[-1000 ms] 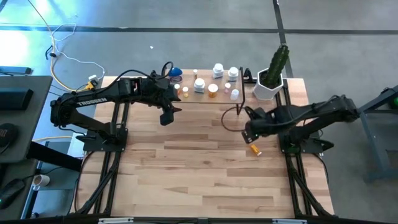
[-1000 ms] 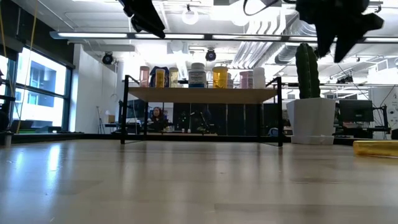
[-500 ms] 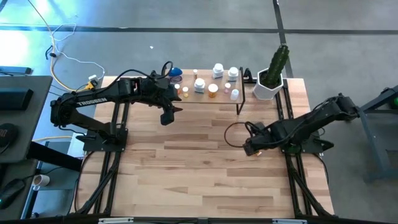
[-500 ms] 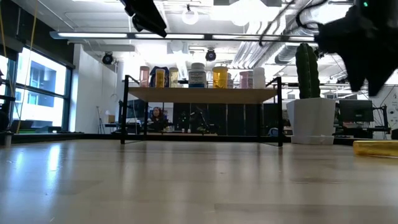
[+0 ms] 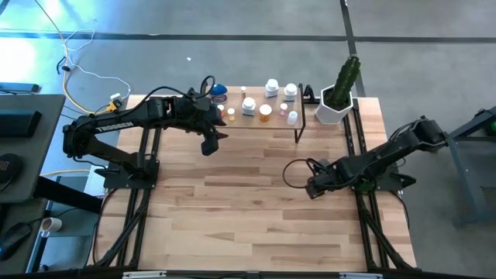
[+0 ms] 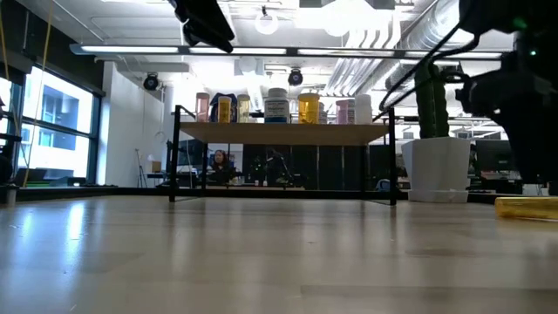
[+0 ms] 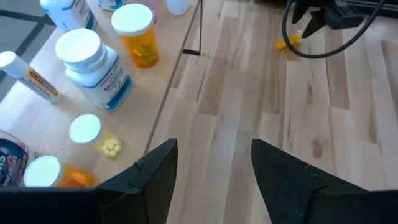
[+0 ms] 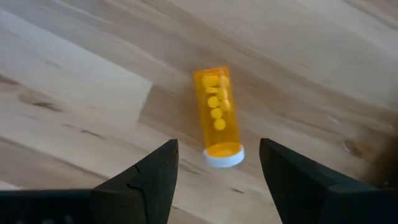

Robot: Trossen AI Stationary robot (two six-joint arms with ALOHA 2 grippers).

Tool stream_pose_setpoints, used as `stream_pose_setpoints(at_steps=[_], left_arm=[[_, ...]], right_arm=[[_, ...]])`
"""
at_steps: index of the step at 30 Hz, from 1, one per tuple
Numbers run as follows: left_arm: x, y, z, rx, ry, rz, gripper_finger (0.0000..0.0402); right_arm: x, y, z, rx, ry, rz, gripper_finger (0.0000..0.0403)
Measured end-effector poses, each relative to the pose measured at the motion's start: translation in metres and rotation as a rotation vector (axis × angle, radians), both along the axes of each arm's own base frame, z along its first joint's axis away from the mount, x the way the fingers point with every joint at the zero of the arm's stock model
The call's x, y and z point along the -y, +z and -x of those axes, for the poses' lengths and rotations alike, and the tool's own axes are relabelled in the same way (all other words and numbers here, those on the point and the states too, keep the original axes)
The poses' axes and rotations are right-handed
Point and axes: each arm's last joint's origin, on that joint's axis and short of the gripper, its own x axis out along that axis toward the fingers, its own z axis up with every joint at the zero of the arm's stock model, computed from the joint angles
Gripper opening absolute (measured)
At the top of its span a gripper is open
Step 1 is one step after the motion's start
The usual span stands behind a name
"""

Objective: Pick and place medicine bottles onto shelf by color
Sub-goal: Put the orange pill bottle on the shelf

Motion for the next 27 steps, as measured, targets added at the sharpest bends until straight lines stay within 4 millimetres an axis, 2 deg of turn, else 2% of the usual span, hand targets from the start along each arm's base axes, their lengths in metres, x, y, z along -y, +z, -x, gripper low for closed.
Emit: stream_pose_setpoints(at_steps=[13, 19, 27], left_arm=[[0.000, 0.000, 0.000, 0.022, 0.061, 0.060, 0.0195], [0.000, 0.000, 0.000, 0.036, 0.100, 0.099, 0.0195], [-0.001, -0.002, -0.002, 0.046, 0.142, 0.143, 0.0195]], right_arm=[[0.004, -0.032, 0.012, 0.005, 0.005, 0.000, 0.0209], [0.005, -0.038, 0.014, 0.008, 0.021, -0.020, 0.0176], [0.003, -0.038, 0.014, 0.005, 0.053, -0.055, 0.0107]])
